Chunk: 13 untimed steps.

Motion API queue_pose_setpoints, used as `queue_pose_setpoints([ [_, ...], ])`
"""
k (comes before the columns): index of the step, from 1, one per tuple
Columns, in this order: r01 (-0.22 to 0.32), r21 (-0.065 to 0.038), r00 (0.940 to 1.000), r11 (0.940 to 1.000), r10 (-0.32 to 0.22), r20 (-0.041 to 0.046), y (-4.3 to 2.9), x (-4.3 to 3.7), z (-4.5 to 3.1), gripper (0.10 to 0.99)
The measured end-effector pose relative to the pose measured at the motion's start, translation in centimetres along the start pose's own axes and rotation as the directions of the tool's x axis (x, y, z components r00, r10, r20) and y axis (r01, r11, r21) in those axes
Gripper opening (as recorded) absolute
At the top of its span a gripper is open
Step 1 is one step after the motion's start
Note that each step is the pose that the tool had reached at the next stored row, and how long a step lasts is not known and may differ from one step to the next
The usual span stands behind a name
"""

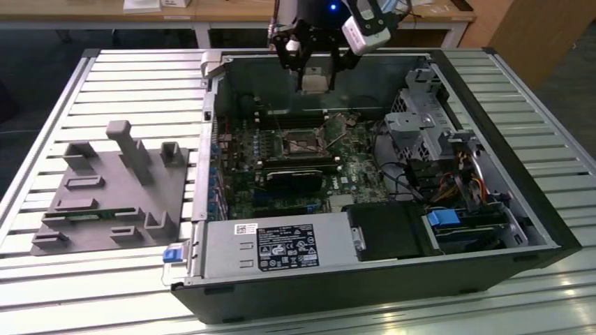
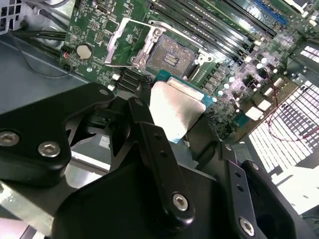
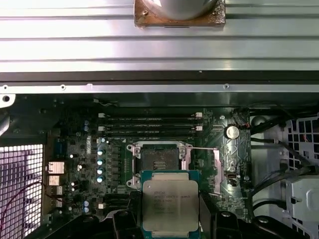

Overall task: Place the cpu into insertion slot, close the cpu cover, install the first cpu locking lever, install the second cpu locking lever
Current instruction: 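Place the cpu into insertion slot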

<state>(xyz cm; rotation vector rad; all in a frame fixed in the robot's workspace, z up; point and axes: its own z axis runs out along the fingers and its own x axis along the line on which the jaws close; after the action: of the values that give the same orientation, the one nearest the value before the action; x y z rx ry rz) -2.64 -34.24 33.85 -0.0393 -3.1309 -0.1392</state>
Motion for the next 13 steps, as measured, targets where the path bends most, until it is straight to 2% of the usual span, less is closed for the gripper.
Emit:
queue_pose_setpoints([
  [8,-0.005,0.001,1.0,1.0,0.005,0.0023,-0.13,0.11,1.44,0.541],
  [13,-0.06,0.001,0.9982,0.9982,0.06,0.0088,-0.17,0.14,1.87,0.541],
])
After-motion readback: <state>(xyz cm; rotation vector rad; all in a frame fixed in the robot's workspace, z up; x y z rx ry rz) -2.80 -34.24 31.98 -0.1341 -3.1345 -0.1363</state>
